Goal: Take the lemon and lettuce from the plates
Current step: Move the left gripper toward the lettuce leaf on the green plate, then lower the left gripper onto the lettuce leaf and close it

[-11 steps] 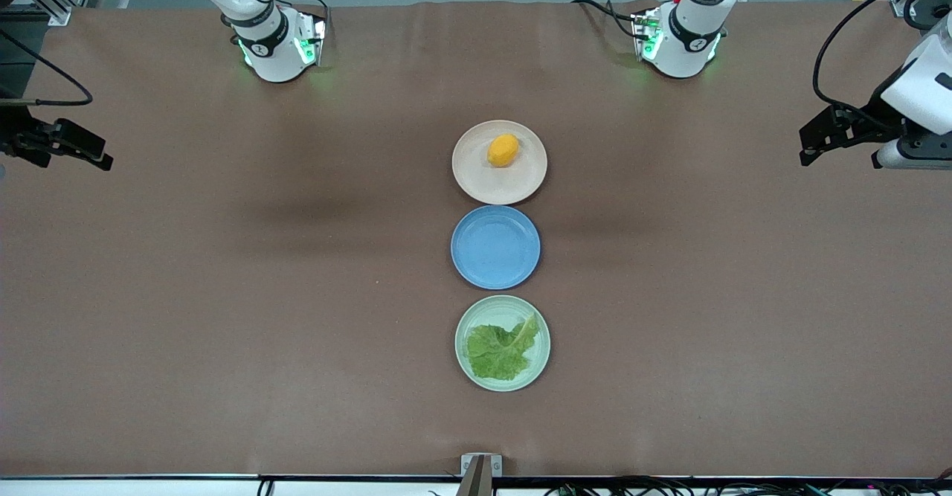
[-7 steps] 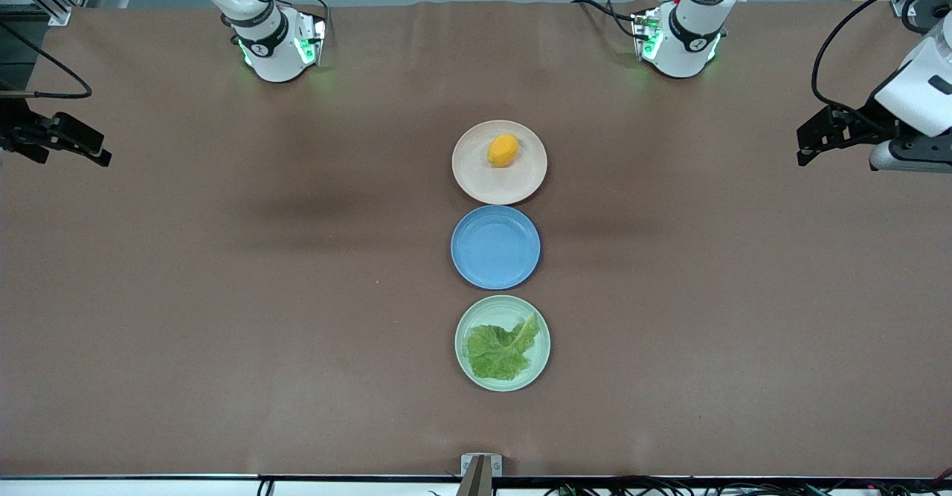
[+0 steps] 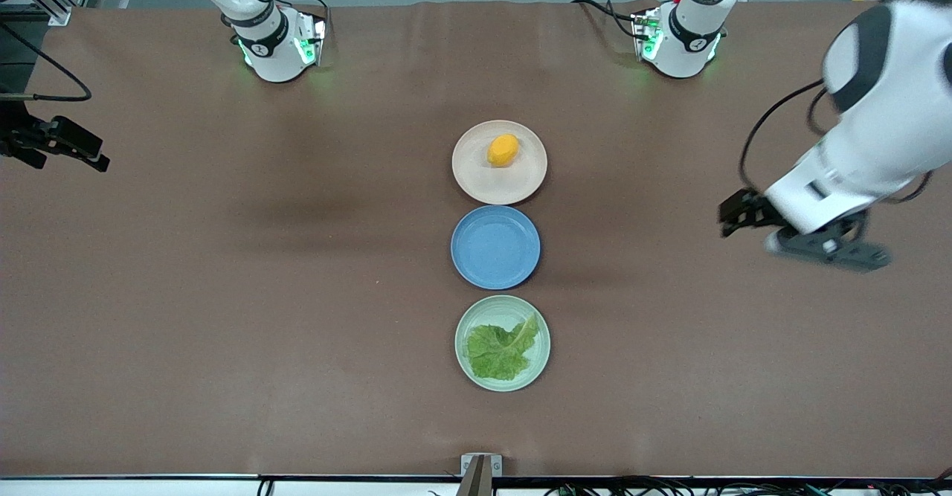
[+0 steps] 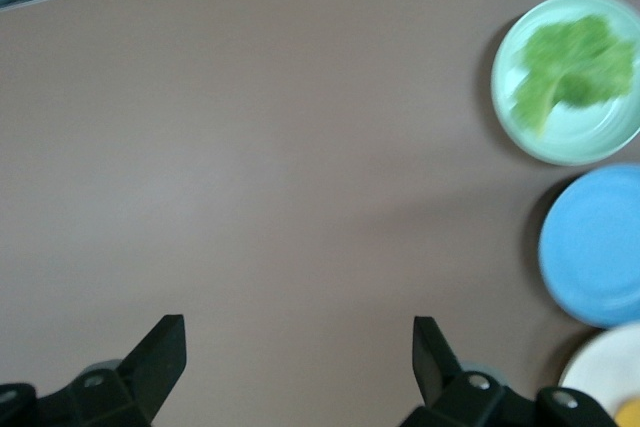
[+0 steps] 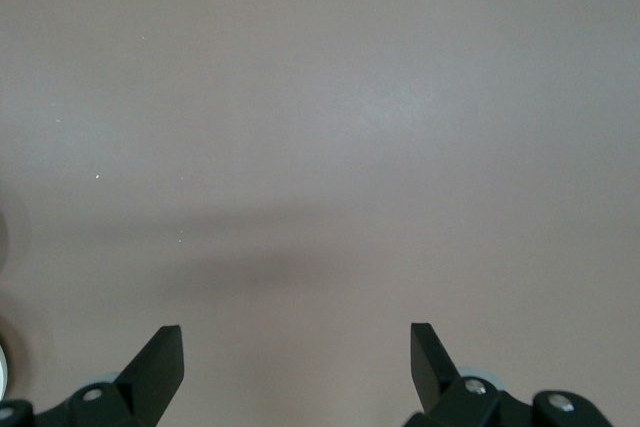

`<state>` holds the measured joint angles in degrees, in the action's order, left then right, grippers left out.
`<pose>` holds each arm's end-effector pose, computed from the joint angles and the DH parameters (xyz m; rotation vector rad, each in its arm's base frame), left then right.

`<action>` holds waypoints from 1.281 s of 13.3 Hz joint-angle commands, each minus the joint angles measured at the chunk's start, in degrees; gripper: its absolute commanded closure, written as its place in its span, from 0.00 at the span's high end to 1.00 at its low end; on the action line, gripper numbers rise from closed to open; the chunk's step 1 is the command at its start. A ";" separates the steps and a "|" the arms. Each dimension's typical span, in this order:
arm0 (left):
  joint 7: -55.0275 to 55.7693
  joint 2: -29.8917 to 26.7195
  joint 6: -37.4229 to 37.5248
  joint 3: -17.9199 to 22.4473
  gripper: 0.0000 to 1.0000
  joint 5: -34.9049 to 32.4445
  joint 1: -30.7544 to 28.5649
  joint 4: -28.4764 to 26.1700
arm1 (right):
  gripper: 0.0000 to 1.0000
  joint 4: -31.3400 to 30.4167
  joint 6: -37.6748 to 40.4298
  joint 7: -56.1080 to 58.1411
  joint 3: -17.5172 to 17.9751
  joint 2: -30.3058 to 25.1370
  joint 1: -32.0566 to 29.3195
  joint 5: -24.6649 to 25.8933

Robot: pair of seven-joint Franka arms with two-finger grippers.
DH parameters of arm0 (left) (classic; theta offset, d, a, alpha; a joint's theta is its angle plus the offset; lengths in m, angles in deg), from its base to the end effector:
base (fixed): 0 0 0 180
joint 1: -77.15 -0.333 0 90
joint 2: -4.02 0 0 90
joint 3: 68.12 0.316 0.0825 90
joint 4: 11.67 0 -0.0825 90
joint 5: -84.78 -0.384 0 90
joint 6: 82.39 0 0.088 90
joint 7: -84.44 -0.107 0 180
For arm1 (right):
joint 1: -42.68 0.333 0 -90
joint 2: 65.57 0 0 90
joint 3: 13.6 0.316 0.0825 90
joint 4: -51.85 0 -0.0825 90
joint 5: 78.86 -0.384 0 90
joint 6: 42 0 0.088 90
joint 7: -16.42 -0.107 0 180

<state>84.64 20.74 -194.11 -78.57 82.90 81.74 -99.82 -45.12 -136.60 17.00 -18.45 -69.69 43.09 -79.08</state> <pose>0.6430 -0.1563 0.5001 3.0733 -0.3994 0.1871 0.5368 -0.0429 0.6130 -3.1309 0.1057 -0.0481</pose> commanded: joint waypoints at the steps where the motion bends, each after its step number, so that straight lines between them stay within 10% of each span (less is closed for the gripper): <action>1: 1.90 8.66 -8.38 -0.18 1.00 0.65 4.00 4.92 | 1.00 -2.00 -0.24 1.44 0.46 -1.59 -0.32 0.66; 9: 0.16 30.72 -42.05 -0.01 1.00 0.30 13.51 8.08 | 1.00 -2.08 1.61 1.53 0.46 -1.41 -0.32 0.40; 17: -0.11 39.00 -49.82 5.69 0.70 -0.05 22.81 12.22 | 1.00 -2.00 1.70 1.71 0.46 -1.50 0.12 -0.22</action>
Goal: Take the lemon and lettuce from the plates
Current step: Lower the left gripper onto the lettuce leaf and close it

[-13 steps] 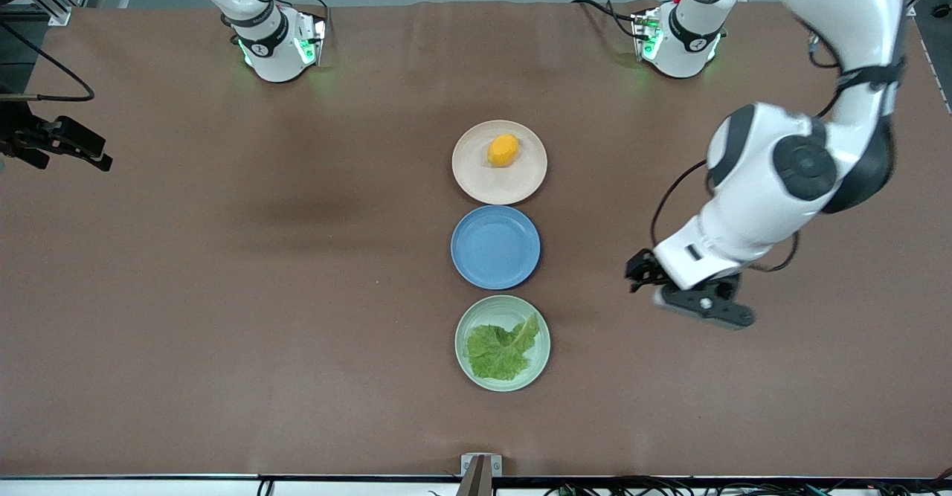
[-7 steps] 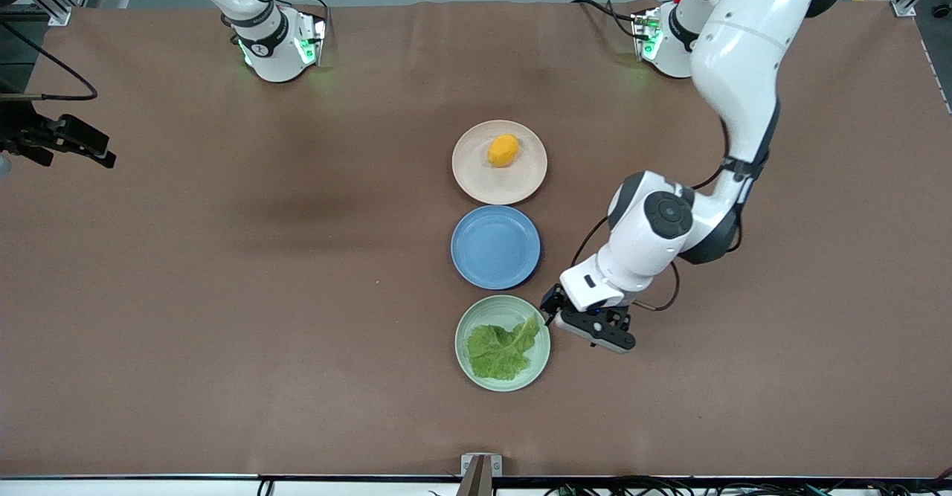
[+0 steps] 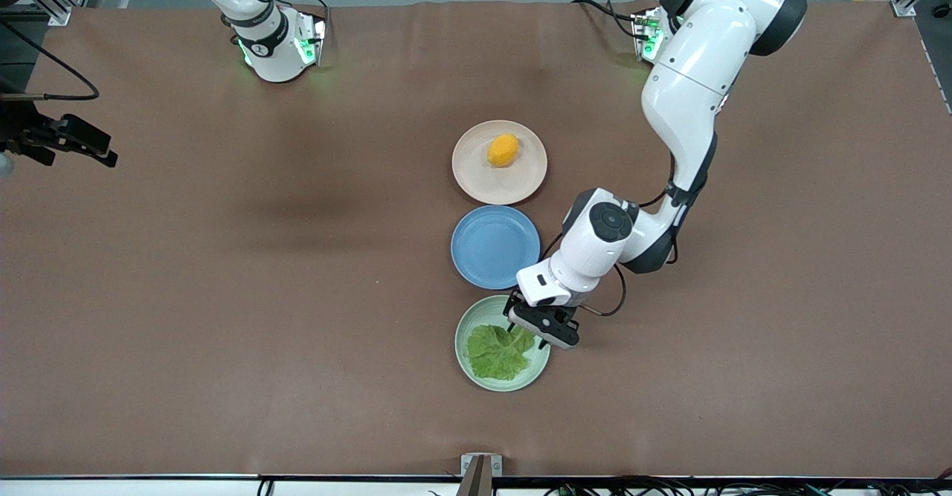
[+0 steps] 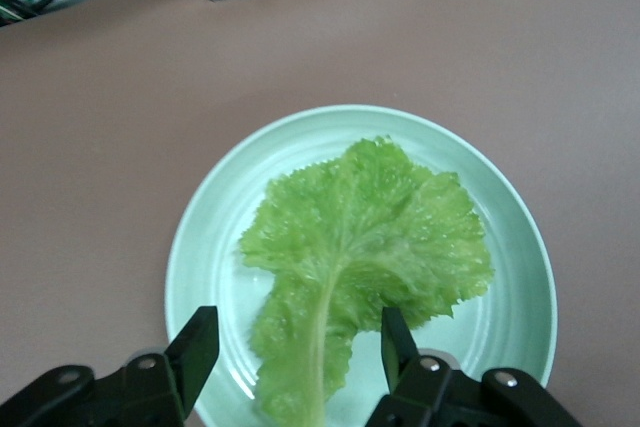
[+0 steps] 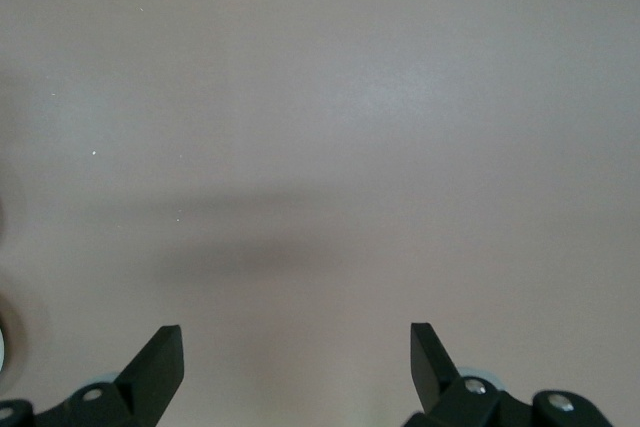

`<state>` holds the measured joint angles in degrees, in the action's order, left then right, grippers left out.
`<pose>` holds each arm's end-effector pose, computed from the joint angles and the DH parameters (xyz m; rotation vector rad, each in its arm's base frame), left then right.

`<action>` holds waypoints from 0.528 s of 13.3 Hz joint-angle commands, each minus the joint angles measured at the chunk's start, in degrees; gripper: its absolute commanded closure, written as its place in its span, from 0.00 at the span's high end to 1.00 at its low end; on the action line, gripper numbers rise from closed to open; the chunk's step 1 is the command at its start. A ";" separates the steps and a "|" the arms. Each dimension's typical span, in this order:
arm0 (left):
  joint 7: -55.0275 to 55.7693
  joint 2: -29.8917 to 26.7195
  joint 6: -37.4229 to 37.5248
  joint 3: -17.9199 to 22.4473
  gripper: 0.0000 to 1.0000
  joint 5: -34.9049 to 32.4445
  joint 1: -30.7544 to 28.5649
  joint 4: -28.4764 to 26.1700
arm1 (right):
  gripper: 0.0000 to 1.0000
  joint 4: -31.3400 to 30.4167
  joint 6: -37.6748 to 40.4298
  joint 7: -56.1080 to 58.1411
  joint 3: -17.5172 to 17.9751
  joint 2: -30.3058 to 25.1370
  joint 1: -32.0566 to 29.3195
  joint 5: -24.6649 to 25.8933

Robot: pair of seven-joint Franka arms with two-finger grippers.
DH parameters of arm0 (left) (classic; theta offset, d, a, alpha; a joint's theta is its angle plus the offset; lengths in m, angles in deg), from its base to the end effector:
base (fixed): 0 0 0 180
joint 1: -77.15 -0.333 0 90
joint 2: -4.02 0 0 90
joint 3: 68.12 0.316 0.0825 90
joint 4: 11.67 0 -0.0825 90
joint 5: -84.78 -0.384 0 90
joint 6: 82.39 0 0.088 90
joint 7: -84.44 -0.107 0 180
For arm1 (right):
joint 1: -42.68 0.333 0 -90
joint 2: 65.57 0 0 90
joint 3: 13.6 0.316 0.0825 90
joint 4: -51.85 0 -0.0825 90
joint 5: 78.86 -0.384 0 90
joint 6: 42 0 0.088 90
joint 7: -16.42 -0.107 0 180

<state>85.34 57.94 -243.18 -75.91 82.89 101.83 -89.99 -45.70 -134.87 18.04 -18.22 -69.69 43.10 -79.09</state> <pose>0.6664 -0.3914 0.2078 2.7608 -0.6985 0.6741 0.5333 -0.0402 0.6055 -3.1305 0.0705 0.0149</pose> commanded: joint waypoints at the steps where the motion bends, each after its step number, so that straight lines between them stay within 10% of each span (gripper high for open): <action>1: -0.73 1.98 -0.75 3.83 0.68 -0.04 3.44 2.38 | 1.00 -1.42 -0.11 0.67 0.23 -1.50 0.11 -0.21; 7: -0.81 3.47 -0.75 5.15 0.50 -0.04 5.02 2.82 | 1.00 -1.42 -0.11 0.67 0.32 -1.42 0.20 -0.82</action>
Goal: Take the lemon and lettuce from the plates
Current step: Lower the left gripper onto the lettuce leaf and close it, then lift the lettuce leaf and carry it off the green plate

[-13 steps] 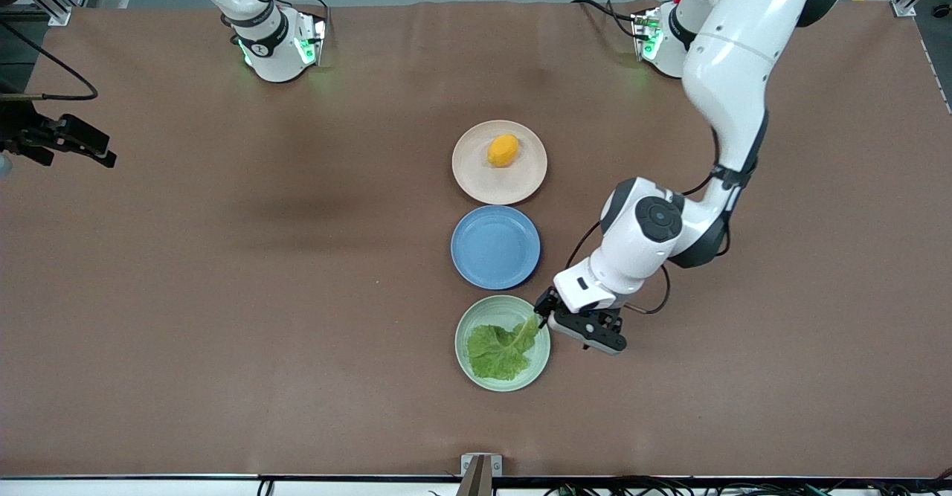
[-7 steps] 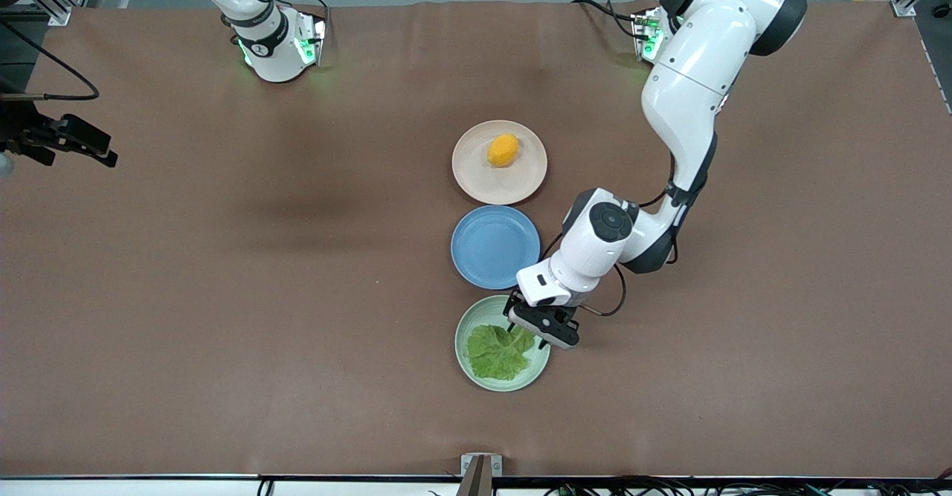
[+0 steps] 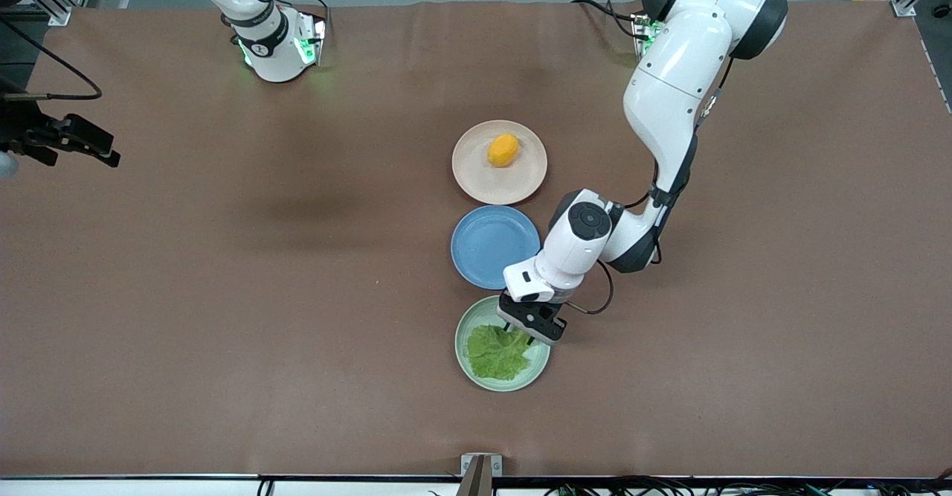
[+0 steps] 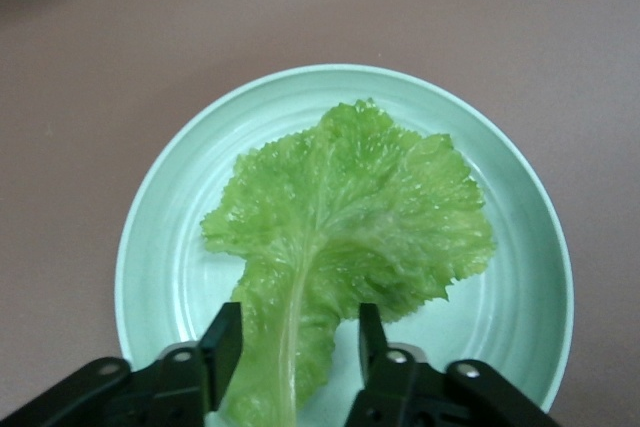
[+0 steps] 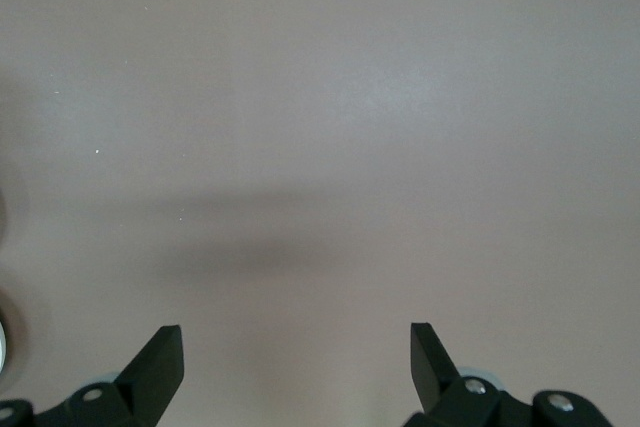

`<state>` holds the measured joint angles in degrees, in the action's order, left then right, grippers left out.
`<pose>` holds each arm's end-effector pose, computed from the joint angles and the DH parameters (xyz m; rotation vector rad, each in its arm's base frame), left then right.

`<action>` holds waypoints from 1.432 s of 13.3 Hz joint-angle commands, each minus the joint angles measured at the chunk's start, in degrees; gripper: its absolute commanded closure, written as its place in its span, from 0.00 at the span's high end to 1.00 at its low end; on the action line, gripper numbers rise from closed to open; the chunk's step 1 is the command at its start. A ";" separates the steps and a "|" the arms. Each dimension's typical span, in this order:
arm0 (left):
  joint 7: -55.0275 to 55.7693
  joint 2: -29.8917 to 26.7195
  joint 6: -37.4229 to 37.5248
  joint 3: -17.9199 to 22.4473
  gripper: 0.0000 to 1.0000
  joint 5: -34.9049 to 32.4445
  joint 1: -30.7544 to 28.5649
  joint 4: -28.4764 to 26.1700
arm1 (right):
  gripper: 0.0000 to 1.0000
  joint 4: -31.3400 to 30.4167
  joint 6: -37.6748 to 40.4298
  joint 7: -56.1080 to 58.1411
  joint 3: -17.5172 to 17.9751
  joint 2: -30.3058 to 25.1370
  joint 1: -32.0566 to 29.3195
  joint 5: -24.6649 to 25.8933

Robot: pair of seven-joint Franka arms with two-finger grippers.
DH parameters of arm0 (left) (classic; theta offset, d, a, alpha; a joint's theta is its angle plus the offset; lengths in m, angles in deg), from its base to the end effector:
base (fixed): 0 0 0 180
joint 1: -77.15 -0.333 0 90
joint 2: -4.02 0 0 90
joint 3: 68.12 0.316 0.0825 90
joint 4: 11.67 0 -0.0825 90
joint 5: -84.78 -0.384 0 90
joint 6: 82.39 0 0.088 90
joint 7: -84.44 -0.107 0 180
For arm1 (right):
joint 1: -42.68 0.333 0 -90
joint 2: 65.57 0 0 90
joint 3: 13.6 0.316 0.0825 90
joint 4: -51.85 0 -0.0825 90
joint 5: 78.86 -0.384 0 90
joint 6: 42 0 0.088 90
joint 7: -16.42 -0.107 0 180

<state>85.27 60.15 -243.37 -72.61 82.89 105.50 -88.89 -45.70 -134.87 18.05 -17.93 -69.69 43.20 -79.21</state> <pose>0.6570 -0.4056 0.1845 2.7872 -0.7662 0.6686 0.5336 -0.0363 0.6055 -3.1290 0.0597 0.0147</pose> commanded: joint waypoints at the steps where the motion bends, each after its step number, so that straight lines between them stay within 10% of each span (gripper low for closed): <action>1: -0.75 1.53 -0.56 2.12 0.46 -0.04 1.62 1.73 | 1.00 -1.50 -0.11 0.65 -0.06 -1.42 0.10 -1.40; 6: -3.29 1.71 -1.00 2.38 0.00 -0.04 1.62 1.73 | 1.00 -1.33 -0.11 2.83 -0.15 -1.42 0.19 -1.58; 12: -1.98 -4.34 1.18 3.61 0.00 0.22 0.75 0.94 | 1.00 -1.24 0.50 4.17 -0.15 -1.42 0.10 -0.88; 19: -1.45 -22.78 33.14 3.53 0.04 0.31 -7.77 -3.26 | 1.00 2.88 1.20 4.25 -0.50 2.18 -0.60 0.09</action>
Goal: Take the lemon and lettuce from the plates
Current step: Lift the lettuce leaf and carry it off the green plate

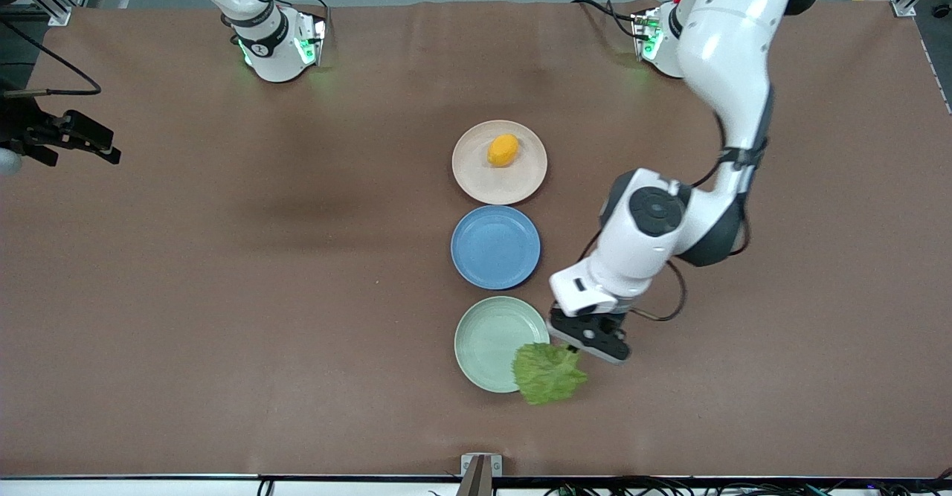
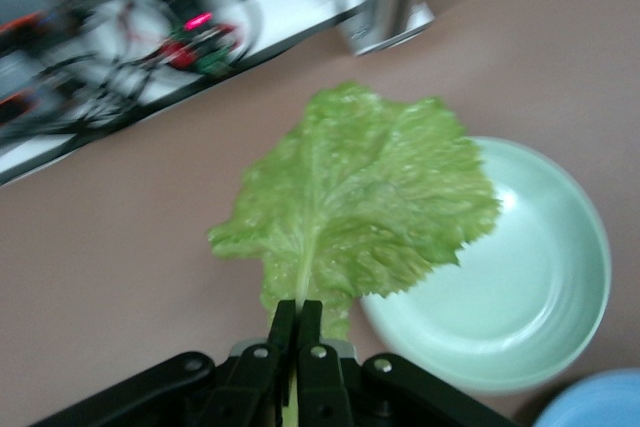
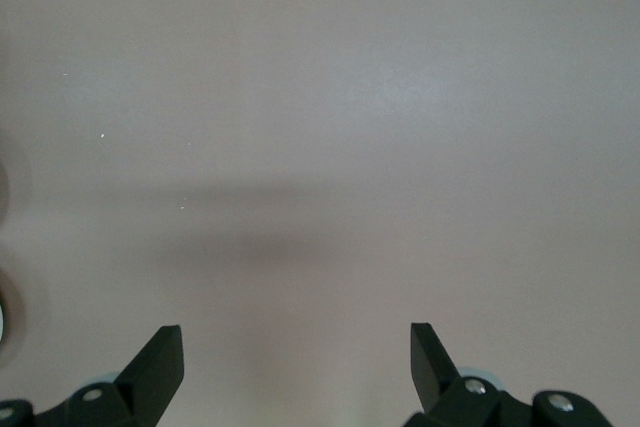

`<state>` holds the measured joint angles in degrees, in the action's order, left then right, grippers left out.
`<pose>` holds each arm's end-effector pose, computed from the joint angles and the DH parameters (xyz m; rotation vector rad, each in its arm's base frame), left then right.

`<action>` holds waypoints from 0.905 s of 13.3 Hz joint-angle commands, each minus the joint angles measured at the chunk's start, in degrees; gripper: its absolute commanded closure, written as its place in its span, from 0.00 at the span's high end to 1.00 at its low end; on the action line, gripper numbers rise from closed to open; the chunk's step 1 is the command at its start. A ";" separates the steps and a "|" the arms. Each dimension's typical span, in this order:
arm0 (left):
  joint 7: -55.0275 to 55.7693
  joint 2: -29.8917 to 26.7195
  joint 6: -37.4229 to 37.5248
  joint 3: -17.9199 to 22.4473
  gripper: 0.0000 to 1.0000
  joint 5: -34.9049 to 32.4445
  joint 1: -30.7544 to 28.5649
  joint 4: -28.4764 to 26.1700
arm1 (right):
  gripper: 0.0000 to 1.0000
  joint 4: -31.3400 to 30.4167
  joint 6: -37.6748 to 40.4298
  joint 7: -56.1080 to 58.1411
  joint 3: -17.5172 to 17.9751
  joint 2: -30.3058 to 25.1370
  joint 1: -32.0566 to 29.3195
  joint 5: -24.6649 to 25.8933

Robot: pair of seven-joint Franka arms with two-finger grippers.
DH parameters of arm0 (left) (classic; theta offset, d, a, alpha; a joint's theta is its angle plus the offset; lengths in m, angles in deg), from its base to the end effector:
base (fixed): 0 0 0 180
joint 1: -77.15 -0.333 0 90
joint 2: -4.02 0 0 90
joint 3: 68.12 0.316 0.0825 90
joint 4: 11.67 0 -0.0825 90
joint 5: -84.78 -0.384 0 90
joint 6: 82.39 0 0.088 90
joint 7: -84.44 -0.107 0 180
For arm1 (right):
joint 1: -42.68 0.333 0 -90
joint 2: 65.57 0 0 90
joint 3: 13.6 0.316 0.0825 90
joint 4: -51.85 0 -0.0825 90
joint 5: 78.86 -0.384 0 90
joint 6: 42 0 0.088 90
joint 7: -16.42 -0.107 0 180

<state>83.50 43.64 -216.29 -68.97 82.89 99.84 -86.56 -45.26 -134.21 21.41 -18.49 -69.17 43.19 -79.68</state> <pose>0.7048 -0.3032 0.3679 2.9764 -0.6672 0.5168 0.5349 -0.0408 0.6033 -3.1199 -0.0158 0.0331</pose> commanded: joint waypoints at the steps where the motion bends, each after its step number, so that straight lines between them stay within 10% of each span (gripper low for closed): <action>1: 0.85 -8.31 9.33 -0.02 0.04 -0.04 -3.25 -7.79 | 1.00 2.71 0.20 0.90 -0.03 1.75 -0.68 0.47; 9: 1.20 -11.23 11.21 -0.11 0.05 -11.11 -13.09 -22.92 | 1.00 3.15 0.80 0.20 0.41 7.47 4.32 10.22; 12: 1.64 -11.23 6.67 0.07 0.05 -11.38 -13.72 -27.82 | 1.00 1.93 3.62 -15.37 0.58 6.68 5.82 1.90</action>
<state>83.83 34.46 -205.65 -68.62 73.17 86.37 -109.22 -43.19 -132.21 15.22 -17.97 -61.60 48.15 -74.14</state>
